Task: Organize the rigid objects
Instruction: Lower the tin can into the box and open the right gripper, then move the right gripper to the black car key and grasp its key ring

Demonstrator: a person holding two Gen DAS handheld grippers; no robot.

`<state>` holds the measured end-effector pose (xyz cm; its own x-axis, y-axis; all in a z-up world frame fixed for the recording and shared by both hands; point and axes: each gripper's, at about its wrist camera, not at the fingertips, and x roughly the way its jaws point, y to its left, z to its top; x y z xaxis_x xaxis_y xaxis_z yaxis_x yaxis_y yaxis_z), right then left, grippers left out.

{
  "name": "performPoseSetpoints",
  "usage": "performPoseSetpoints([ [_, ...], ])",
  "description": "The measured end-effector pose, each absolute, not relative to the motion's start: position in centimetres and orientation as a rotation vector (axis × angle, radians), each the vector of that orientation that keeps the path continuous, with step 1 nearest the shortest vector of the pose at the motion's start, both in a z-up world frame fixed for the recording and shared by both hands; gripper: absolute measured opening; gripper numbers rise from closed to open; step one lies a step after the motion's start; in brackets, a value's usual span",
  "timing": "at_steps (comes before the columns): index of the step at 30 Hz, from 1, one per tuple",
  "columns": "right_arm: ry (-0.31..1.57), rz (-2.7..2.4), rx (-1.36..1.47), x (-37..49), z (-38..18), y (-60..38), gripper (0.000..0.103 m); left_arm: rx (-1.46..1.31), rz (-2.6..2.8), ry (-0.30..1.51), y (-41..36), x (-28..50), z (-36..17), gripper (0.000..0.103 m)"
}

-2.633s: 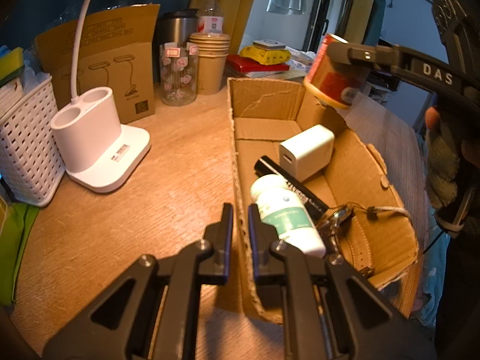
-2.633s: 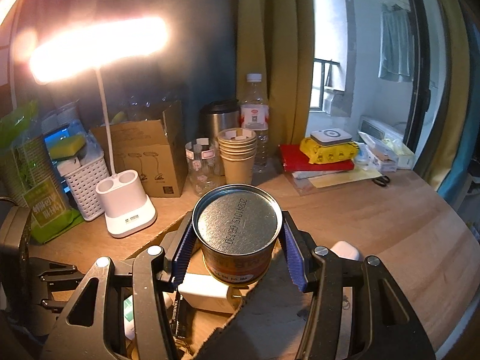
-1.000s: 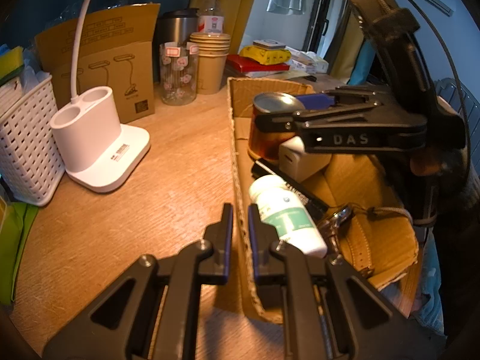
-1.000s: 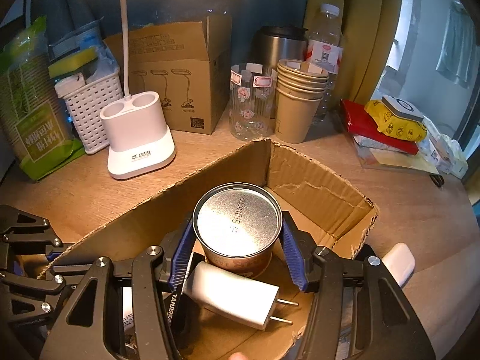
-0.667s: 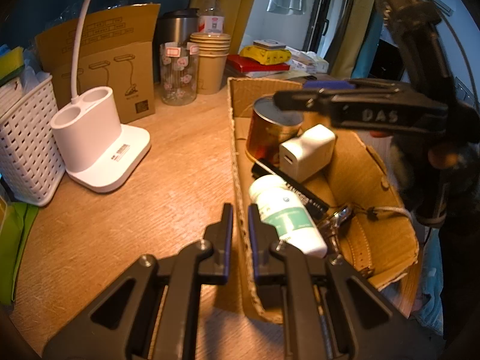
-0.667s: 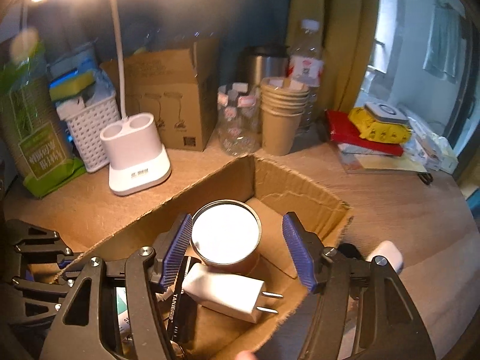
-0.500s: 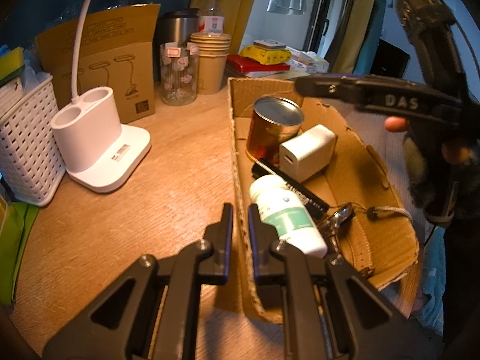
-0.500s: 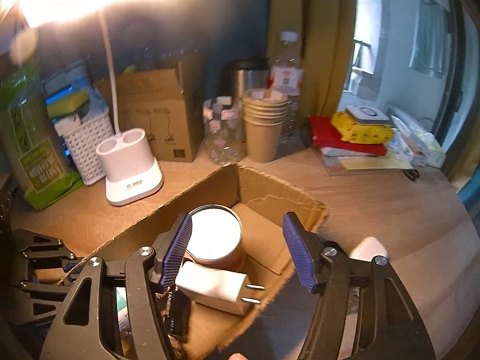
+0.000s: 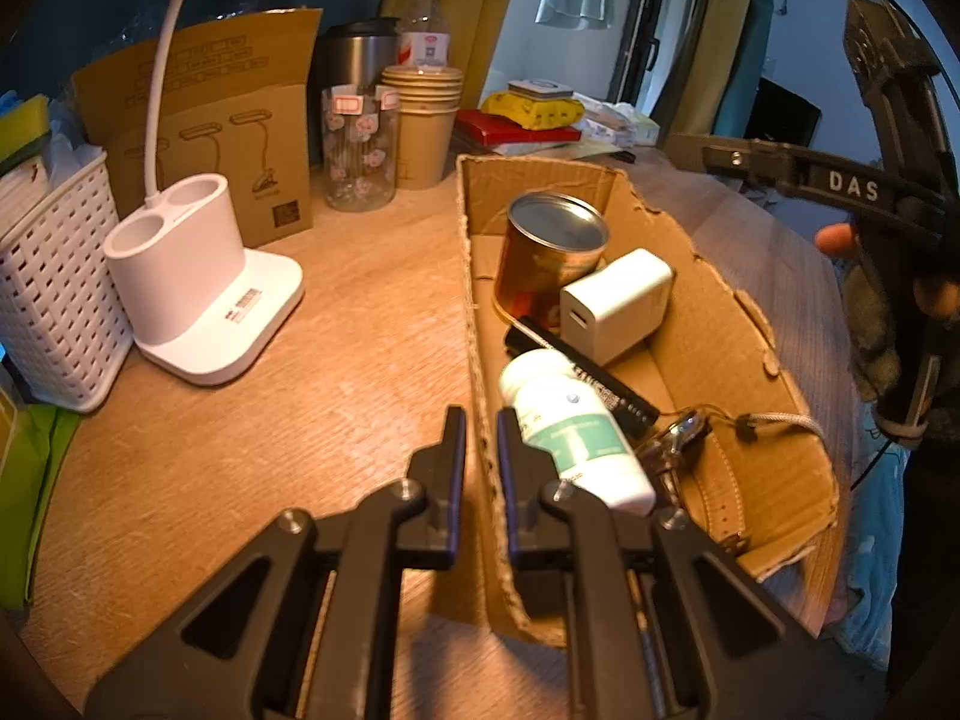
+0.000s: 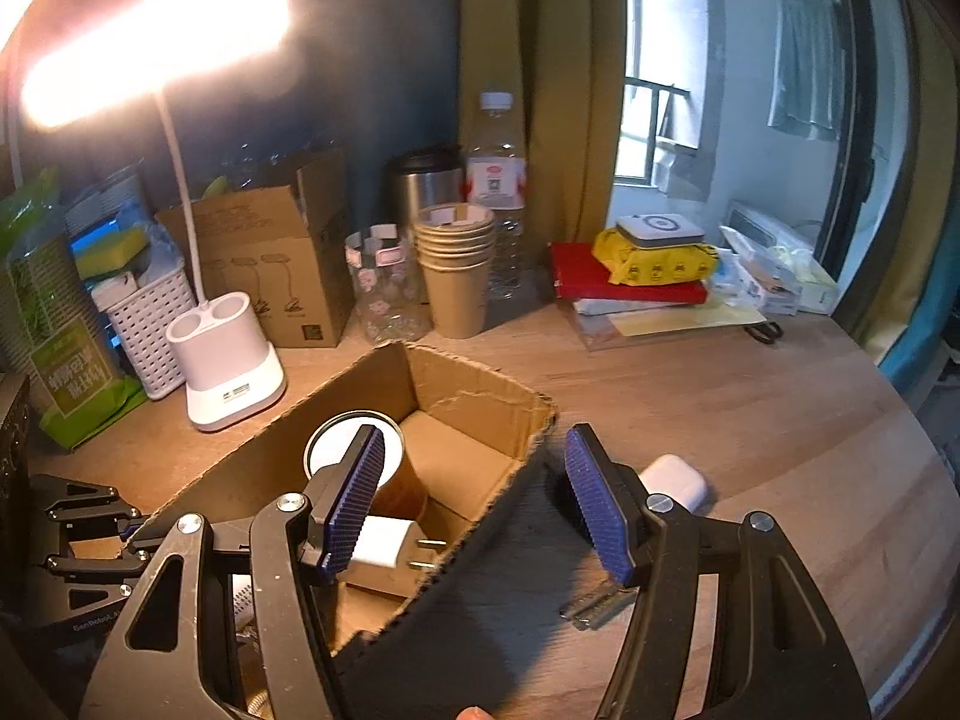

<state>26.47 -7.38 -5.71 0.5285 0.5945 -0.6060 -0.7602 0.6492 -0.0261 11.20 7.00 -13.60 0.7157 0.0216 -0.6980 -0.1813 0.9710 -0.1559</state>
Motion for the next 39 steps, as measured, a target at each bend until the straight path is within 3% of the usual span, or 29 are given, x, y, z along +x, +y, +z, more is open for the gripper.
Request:
performPoseSetpoints([
  [15, 0.59, 0.686, -0.263, 28.4, -5.9, -10.9, 0.066, -0.219, 0.114, 0.766, 7.0, 11.2, -13.6, 0.011],
  [39, 0.724, 0.564, -0.307, 31.4, -13.4, -11.9, 0.066, -0.219, 0.114, 0.766, 7.0, 11.2, -13.6, 0.011],
])
